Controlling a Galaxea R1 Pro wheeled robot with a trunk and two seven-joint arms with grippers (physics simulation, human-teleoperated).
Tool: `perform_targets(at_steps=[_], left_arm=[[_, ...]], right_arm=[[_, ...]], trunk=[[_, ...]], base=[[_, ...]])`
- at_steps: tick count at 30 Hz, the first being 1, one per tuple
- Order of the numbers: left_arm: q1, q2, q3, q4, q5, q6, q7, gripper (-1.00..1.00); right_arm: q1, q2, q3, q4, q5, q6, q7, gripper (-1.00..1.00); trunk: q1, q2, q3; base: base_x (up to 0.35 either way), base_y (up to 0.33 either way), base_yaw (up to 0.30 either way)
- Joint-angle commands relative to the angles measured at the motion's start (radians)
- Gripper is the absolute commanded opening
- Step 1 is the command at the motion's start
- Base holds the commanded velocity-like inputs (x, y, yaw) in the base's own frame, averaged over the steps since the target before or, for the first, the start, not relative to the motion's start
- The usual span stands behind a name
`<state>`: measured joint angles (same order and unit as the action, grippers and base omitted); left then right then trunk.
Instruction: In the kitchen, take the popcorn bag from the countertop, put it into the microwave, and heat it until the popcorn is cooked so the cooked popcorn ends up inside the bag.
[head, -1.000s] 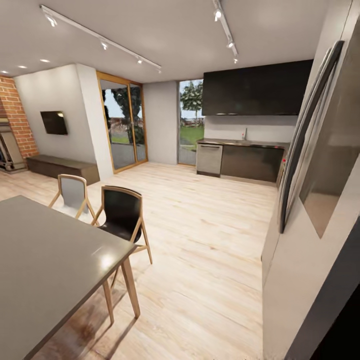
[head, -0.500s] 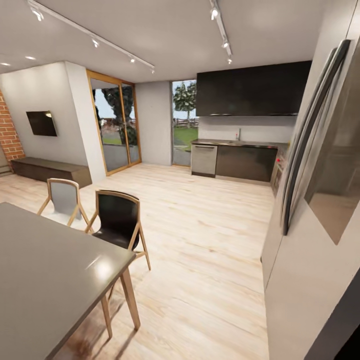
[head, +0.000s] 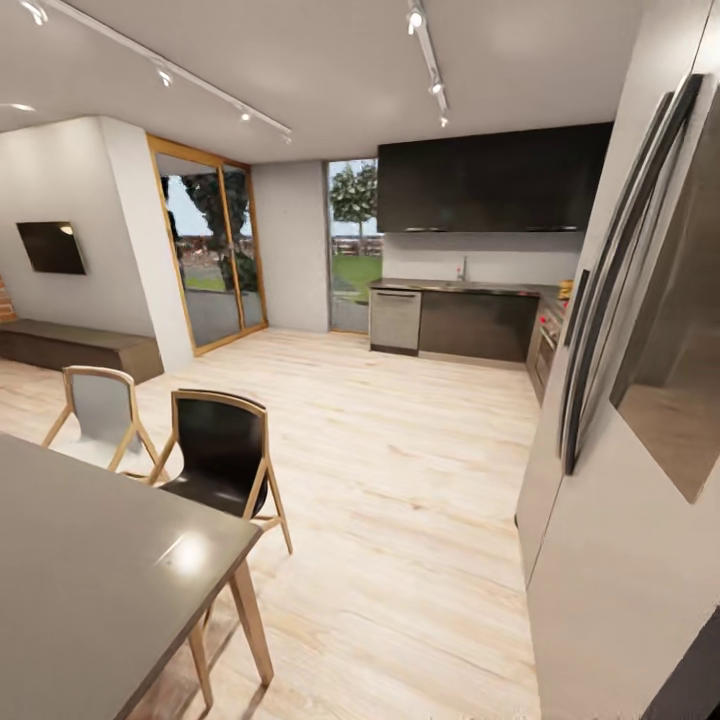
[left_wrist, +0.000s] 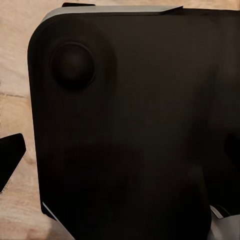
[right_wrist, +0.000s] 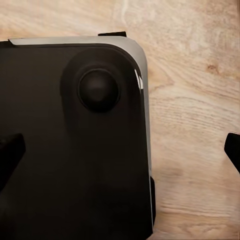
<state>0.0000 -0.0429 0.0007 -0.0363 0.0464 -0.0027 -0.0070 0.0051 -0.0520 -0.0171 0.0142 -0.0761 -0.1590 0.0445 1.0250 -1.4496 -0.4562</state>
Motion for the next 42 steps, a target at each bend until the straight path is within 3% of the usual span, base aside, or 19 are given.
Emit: perform_targets(at_steps=[1, 20, 42], left_arm=[[0.000, 0.000, 0.000, -0.001, 0.004, 0.000, -0.001, 1.00], [0.000, 0.003, 0.002, -0.001, 0.008, -0.001, -0.001, 1.00], [0.000, 0.003, 0.001, -0.001, 0.010, 0.001, 0.005, 1.00]], right_arm=[[-0.001, 0.000, -0.001, 0.001, -0.008, -0.005, 0.005, 1.00], [-0.001, 0.001, 0.000, 0.002, -0.001, -0.004, 0.006, 1.00], [-0.001, 0.000, 0.000, 0.001, 0.002, -0.004, 0.006, 1.00]], trunk=[[0.000, 0.000, -0.001], [0.000, 0.000, -0.001], [0.000, 0.000, -0.001]], base=[[0.002, 0.001, -0.240], [0.016, 0.000, -0.219], [0.314, 0.000, -0.003]])
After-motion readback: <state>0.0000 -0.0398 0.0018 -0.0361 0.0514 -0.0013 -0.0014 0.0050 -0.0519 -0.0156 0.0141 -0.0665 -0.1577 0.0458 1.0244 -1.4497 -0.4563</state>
